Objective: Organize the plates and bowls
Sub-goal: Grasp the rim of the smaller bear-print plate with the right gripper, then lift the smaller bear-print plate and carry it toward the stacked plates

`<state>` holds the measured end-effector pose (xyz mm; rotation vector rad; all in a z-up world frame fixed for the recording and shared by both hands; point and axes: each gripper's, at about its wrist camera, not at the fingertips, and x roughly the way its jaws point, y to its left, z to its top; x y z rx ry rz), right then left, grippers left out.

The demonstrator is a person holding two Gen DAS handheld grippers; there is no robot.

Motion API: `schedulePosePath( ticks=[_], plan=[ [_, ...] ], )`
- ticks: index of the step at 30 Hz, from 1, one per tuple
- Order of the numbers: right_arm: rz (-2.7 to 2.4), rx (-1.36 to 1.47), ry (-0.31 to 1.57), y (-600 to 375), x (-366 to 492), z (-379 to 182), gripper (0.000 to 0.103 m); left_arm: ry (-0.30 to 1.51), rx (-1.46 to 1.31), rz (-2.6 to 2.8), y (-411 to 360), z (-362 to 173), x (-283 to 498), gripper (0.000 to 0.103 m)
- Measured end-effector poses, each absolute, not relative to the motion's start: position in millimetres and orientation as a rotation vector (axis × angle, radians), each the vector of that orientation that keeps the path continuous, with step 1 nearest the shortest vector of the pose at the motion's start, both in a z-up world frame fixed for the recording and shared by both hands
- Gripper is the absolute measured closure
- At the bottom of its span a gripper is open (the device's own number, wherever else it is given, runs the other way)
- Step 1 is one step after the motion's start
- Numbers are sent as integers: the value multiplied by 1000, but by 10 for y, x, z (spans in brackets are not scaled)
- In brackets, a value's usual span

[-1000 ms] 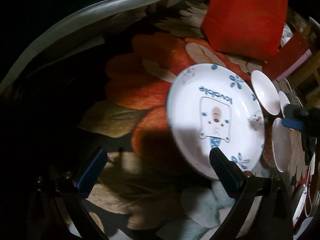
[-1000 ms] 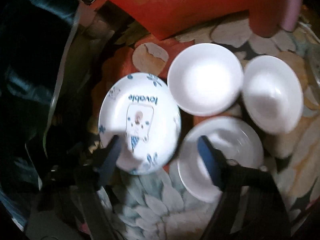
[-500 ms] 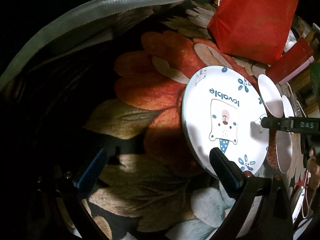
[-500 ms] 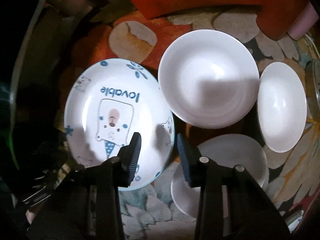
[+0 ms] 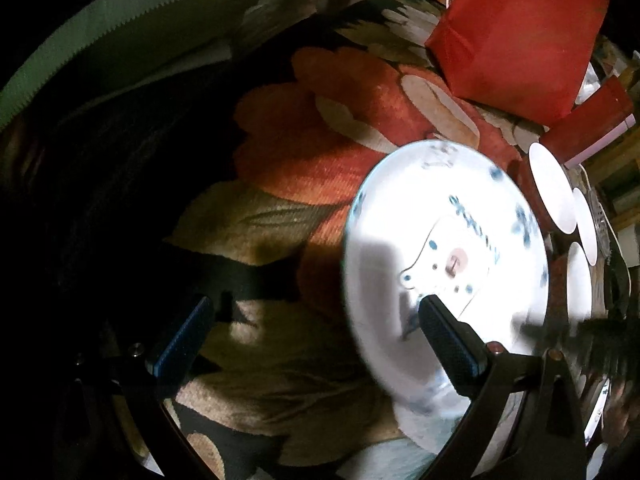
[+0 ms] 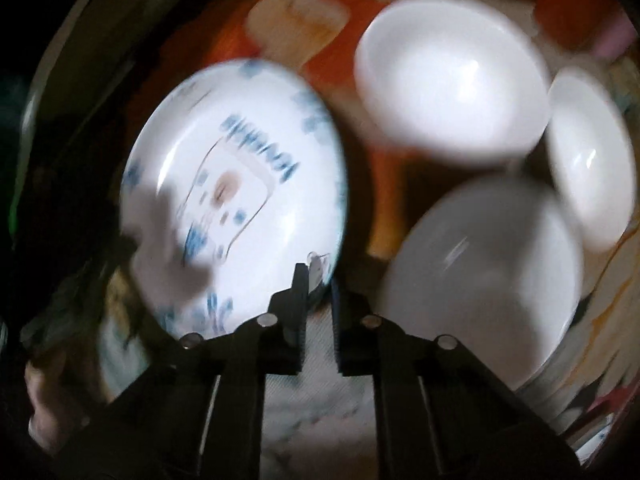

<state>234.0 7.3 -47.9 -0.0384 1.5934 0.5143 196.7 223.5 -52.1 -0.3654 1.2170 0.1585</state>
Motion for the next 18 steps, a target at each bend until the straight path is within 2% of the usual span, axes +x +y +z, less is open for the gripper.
schedulePosePath(
  ticks=[2, 7, 9, 11, 13, 15, 16, 17, 18],
  plan=[
    [528, 4, 1618, 62, 2255, -526, 84, 1221, -363, 156, 2218, -533, 1961, 1],
    [454, -19, 1512, 94, 2429, -485, 83, 1228, -386, 134, 2171, -569, 1965, 3],
    [434, -16, 1467, 100, 2552, -464, 83, 1240, -402, 124, 2148, -605, 1983, 7],
    [416, -18, 1423, 150, 2659, -432, 83, 1259, -414, 118, 2118, -652, 2012, 18],
    [398, -23, 1413, 208, 2760, -452, 83, 1269, -409, 125, 2094, -691, 2028, 21],
    [385, -39, 1408, 256, 2799, -475, 84, 1258, -385, 139, 2070, -672, 2050, 38],
    [379, -58, 1397, 274, 2798, -479, 86, 1257, -382, 134, 2063, -666, 2061, 50],
    [382, -68, 1385, 291, 2779, -474, 87, 1258, -392, 110, 2062, -657, 2075, 68],
    [387, -80, 1377, 312, 2764, -474, 89, 1262, -402, 85, 2050, -648, 2081, 71]
  ],
)
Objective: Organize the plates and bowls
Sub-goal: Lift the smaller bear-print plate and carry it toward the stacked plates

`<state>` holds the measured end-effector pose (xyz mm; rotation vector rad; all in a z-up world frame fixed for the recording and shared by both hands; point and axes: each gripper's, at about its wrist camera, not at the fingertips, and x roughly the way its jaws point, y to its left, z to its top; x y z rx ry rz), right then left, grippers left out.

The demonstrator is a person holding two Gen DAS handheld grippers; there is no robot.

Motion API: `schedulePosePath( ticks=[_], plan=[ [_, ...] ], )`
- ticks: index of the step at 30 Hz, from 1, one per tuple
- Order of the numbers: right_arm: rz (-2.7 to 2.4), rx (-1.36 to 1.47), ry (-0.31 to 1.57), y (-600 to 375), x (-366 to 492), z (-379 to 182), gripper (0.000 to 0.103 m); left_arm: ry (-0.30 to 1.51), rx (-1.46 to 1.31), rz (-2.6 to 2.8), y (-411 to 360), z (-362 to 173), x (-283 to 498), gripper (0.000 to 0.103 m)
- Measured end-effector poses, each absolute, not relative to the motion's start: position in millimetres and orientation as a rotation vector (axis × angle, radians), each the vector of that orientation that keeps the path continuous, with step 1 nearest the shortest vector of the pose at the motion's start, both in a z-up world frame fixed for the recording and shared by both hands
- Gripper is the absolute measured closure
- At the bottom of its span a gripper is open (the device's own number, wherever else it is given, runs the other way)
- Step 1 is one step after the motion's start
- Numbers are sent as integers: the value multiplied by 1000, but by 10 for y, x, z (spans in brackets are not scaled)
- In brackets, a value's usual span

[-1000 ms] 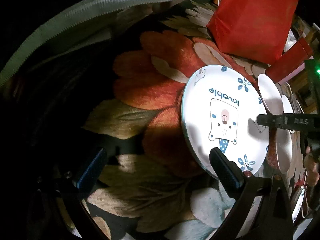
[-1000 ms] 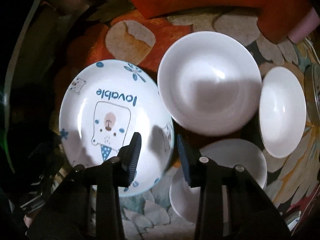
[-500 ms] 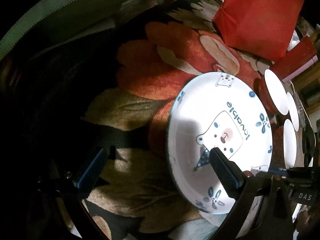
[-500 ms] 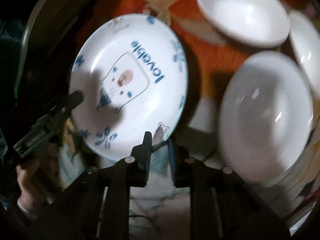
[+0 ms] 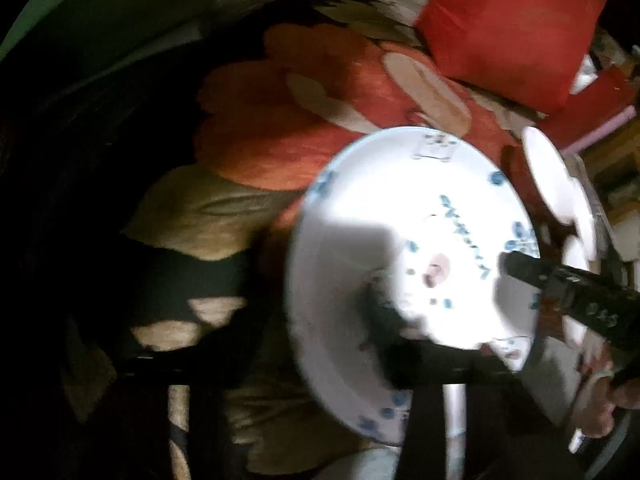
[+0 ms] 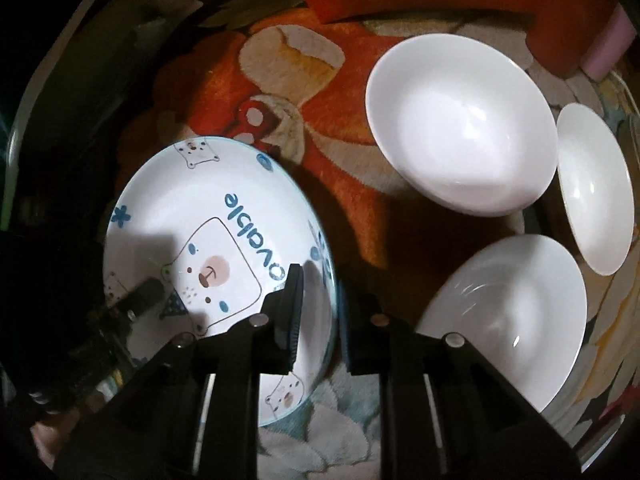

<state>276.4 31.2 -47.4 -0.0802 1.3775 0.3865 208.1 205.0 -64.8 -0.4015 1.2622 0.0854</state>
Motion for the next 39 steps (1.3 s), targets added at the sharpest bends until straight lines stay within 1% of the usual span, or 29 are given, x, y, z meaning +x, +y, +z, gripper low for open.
schedulePosePath(
  ticks=[3, 8, 14, 16, 31, 39],
  plan=[
    [399, -66, 1393, 293, 2736, -476, 92, 1262, -396, 75, 2057, -645, 2035, 71],
    [441, -73, 1394, 190, 2676, -401, 93, 1259, -400, 52, 2066, -597, 1837, 71],
    [469, -51, 1392, 52, 2552, -293, 93, 1225, -337, 10, 1906, -325, 1679, 71],
    [462, -46, 1391, -14, 2379, -251, 93, 1217, -323, -15, 1816, -220, 1665, 71],
    [307, 53, 1329, -1265, 1738, 697, 93, 1159, -218, -211, 671, 630, 1608, 71],
    [196, 173, 1301, -2046, 1330, 956, 93, 1162, -139, -301, -70, 838, 1548, 71]
  ],
)
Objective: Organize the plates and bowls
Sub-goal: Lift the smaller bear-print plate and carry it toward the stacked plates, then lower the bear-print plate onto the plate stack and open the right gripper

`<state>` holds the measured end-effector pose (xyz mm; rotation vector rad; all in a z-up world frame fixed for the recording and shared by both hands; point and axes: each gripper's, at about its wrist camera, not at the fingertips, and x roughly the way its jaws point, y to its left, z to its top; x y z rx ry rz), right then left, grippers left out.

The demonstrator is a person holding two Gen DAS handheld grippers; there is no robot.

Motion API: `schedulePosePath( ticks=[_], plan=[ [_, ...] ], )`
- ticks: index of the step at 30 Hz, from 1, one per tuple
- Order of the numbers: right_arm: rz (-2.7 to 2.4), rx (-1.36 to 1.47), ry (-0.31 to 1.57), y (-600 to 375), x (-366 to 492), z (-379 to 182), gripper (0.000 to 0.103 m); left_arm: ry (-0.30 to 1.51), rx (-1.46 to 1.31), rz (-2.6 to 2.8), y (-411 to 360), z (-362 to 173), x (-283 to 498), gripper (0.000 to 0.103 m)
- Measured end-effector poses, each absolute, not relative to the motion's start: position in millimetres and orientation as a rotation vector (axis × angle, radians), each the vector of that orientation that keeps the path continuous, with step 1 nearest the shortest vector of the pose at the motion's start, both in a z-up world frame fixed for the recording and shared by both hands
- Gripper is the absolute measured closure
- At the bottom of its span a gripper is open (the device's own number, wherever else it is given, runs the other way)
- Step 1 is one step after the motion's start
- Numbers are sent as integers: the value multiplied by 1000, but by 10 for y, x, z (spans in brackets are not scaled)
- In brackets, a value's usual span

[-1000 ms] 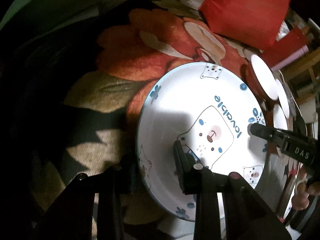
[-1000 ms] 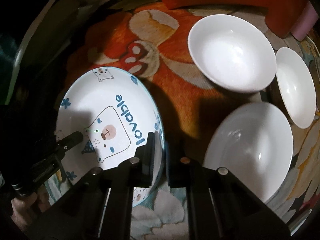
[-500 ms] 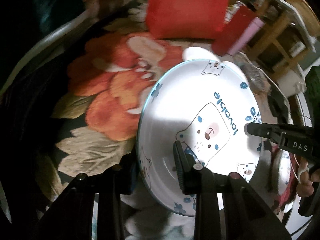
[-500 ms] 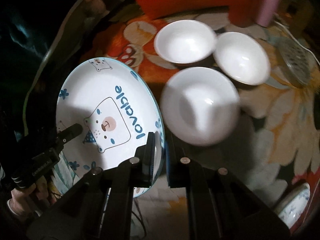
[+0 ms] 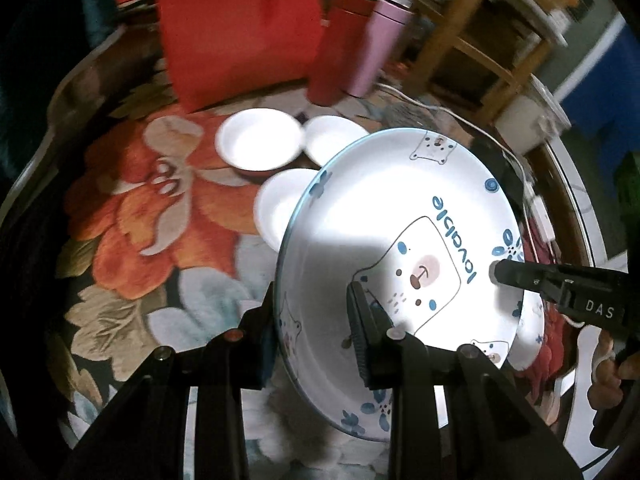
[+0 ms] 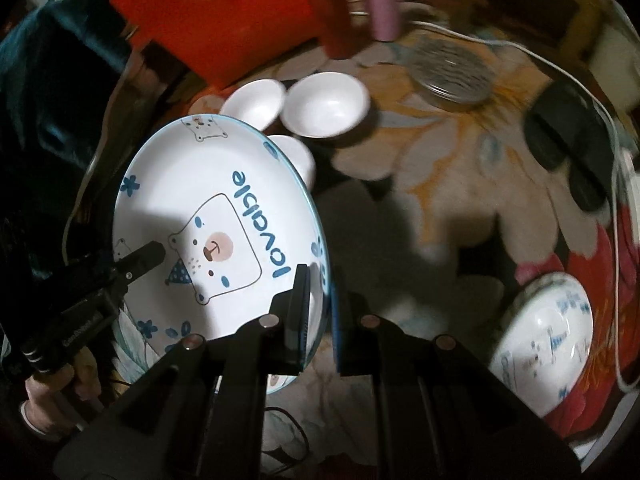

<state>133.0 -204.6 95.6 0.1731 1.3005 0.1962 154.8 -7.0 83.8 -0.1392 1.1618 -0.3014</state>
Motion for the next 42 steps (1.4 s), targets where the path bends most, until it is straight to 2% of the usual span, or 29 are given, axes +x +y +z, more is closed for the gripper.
schedulePosePath(
  ticks=[13, 26, 42],
  plan=[
    [41, 298, 1310, -3160, 856, 888, 93, 1238, -6, -472, -1345, 678, 1379, 71],
    [-166, 410, 1360, -4332, 259, 532, 93, 1273, 115, -646, -2731, 357, 1097, 71],
    [-285, 502, 1393, -5029, 19, 83, 93, 1295, 237, -717, -3525, -97, 976, 71]
  ],
)
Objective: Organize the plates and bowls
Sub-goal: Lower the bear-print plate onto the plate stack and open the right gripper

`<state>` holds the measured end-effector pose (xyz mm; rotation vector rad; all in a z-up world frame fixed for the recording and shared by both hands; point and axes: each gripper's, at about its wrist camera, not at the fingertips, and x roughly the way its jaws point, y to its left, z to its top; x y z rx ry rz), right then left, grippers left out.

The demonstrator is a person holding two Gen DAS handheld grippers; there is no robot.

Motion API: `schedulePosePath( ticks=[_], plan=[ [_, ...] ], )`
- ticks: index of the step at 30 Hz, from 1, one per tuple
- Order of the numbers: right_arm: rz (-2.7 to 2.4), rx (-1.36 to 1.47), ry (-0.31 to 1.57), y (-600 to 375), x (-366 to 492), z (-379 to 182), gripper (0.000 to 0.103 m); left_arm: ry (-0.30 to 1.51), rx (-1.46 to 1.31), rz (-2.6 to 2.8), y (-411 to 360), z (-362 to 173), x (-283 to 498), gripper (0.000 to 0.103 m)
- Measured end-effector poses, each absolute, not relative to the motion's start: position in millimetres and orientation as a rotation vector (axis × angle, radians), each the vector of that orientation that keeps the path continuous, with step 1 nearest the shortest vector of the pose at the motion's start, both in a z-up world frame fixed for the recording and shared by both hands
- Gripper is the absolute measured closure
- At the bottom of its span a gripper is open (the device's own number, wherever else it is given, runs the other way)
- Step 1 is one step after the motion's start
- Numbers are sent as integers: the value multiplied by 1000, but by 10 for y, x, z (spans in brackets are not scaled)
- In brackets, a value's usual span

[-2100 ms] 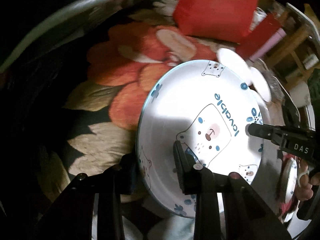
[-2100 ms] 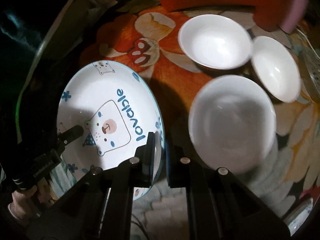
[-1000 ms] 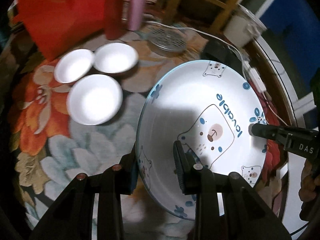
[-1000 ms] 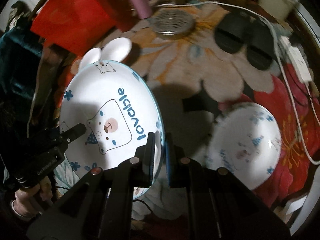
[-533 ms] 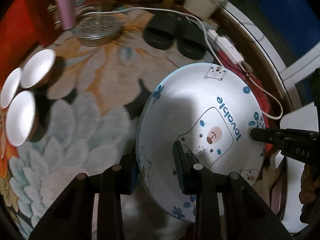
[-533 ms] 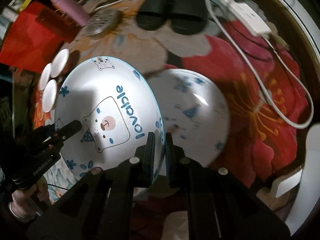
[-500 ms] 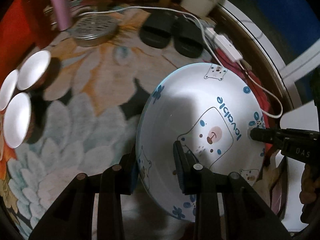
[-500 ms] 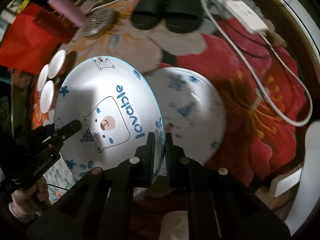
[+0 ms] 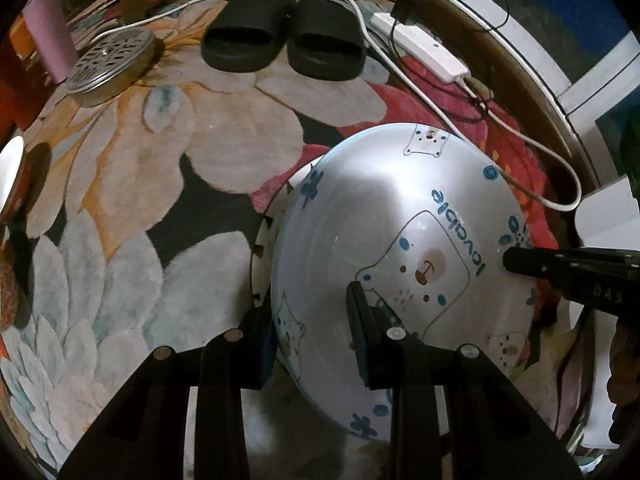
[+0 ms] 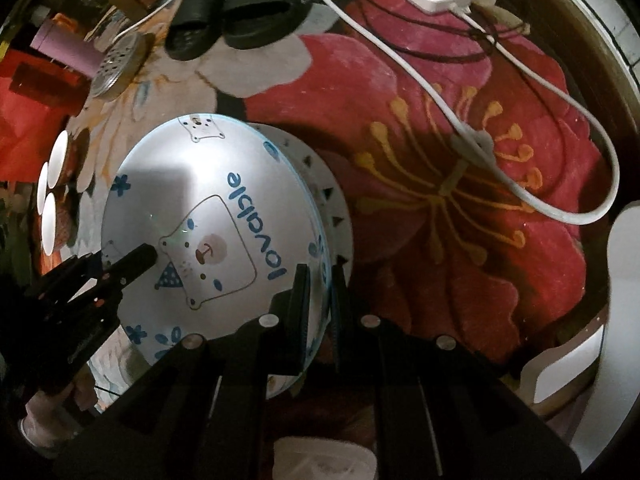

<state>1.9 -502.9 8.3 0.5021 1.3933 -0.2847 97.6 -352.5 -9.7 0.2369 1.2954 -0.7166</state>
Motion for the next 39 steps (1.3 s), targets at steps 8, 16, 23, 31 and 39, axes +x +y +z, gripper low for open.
schedulePosePath(
  ticks=[8, 16, 23, 31, 39],
  plan=[
    [-292, 496, 1377, -5054, 41, -4, 93, 1299, 239, -721, -3529, -179, 999, 71],
    [-290, 512, 1368, -5057, 82, -51, 90, 1400, 30, -815, -3488, -200, 1126, 29],
    [-278, 544, 1335, -5064, 75, 1, 89, 1420, -106, -834, -3407, -102, 1133, 6],
    [-263, 513, 1278, -4950, 73, 179, 25, 1394, -49, -780, -3294, 22, 1035, 1],
    [-269, 381, 1251, -4698, 181, 326, 6, 1214, 121, -673, -3115, 277, 991, 0]
  ],
)
